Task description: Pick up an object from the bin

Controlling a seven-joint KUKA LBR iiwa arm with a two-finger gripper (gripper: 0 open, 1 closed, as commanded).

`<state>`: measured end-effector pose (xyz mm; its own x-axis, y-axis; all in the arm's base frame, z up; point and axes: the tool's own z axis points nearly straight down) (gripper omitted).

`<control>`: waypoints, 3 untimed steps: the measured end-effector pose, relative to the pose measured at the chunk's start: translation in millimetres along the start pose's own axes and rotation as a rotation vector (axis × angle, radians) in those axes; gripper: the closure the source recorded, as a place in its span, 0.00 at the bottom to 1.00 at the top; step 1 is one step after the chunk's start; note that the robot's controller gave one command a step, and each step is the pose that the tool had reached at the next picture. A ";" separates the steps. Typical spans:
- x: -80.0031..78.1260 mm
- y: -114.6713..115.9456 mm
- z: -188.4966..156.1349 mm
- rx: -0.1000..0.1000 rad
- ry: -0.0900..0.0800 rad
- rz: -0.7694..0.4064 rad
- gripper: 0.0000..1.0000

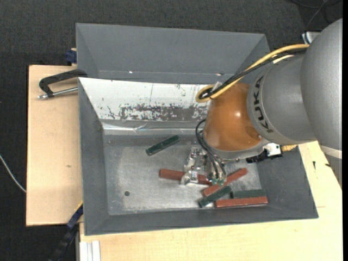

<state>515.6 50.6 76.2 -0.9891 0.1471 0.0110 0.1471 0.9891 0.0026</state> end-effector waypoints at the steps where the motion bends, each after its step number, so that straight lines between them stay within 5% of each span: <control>1: -7.5 26.1 -1.0 0.010 -0.013 -0.170 1.00; 2: -7.5 26.5 -1.0 0.009 -0.014 -0.170 1.00; 3: -4.7 42.1 -203.7 0.000 -0.018 -0.145 1.00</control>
Offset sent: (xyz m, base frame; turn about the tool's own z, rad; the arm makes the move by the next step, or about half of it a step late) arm 0.0000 0.0000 0.0000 0.0000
